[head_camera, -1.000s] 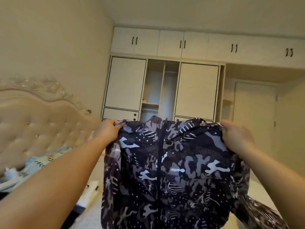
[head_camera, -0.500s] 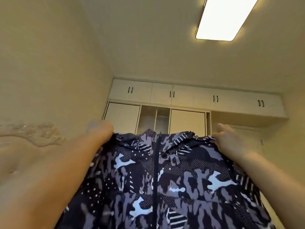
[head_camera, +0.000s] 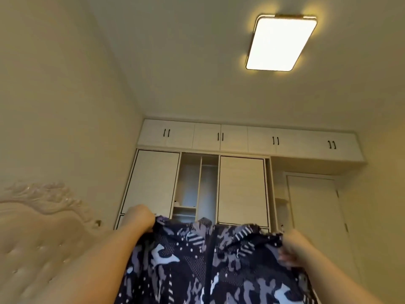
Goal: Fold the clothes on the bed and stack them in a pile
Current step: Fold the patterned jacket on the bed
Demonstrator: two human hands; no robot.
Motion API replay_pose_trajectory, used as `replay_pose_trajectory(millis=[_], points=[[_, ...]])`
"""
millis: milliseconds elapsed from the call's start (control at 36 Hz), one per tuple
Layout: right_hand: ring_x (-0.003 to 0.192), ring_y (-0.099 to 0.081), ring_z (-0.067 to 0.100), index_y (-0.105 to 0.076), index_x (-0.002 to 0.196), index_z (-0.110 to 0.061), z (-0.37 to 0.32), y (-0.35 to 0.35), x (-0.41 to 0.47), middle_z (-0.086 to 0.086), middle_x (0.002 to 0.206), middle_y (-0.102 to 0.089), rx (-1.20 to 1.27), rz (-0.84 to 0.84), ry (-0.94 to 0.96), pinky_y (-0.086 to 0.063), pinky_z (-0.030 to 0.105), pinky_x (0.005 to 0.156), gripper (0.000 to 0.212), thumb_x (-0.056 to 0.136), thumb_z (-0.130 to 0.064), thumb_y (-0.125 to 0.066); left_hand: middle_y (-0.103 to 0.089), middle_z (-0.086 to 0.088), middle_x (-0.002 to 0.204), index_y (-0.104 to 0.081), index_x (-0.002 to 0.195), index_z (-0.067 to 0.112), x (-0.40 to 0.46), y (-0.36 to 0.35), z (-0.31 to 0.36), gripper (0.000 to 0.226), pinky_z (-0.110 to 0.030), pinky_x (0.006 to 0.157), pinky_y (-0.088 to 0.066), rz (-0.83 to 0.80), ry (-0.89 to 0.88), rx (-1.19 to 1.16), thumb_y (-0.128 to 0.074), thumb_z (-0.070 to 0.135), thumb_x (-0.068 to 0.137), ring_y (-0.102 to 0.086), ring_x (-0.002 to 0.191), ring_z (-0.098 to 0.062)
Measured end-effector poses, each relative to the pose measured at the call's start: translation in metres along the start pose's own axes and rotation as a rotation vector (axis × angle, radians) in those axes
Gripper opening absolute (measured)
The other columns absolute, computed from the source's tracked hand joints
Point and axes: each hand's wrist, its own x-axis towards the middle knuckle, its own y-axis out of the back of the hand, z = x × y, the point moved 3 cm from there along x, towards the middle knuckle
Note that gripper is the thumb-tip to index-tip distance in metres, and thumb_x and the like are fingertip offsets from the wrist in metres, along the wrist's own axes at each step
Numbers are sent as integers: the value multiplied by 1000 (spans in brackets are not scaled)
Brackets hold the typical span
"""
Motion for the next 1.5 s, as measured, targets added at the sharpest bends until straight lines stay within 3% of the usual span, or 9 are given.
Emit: replay_pose_trajectory(millis=[111,278,472,556,694,778,1139,1333,1500], points=[[71,-68,31,-62,71,-2,-26,27,-4,15,72,-70,-105,206,303,-57,43,73,31,92,-7,-39,-65,-8,103,-66,102,10,-7,22,3,29,-25,66,-39,113,-175,298,-43,22,88,-54,79,-21],[81,-49,28,-64,89,-15,-50,47,-32,16,103,-64,-261,468,484,-36,30,69,24,93,-13,-40,-65,-9,106,-63,102,14,-26,61,6,33,-30,69,-42,278,-369,348,-36,33,93,-57,86,-25],[74,-47,28,-61,112,-11,-93,59,-77,11,81,-58,-228,665,838,-33,32,63,30,100,-17,-34,-63,-12,100,-53,91,11,-36,124,17,18,-33,67,-40,496,-420,278,-35,13,92,-54,81,-28],[92,-56,32,-53,127,-12,-102,62,-86,15,102,-63,-239,658,936,-41,35,71,33,101,-23,-36,-60,-14,103,-54,103,8,-43,144,23,24,-36,71,-43,599,-462,227,-32,4,92,-56,91,-33],[138,-32,27,-4,152,-25,-84,42,-84,8,148,-39,-424,474,915,-24,61,109,85,89,-57,-51,-56,-14,115,-49,121,9,-67,134,18,26,-36,73,-40,605,-496,14,-42,9,95,-53,101,-31],[143,-23,25,11,151,-27,-77,32,-82,5,155,-26,-509,463,896,-14,65,111,107,76,-75,-50,-41,-18,140,-27,144,7,-73,117,13,57,-47,102,-38,505,-439,11,-48,31,97,-42,126,-38],[142,-25,27,17,149,-26,-48,10,-93,6,152,-32,-559,565,904,-7,67,109,120,65,-86,-44,13,-7,159,14,150,32,-82,68,-5,115,-54,115,-13,600,-451,-162,-31,91,62,-9,146,-29],[144,-20,26,26,145,-28,47,-44,-47,6,155,-28,-753,430,786,-5,67,109,120,56,-90,-24,23,-4,157,20,145,44,-76,-45,-70,111,-50,116,-3,437,-427,-26,-29,93,58,1,146,-33],[141,-22,29,25,142,-38,116,-110,55,11,152,-31,-670,343,762,-10,69,108,118,54,-90,-34,23,1,156,14,143,54,-20,-163,-102,103,-49,111,-4,494,-485,-39,-33,94,61,1,145,-36]])
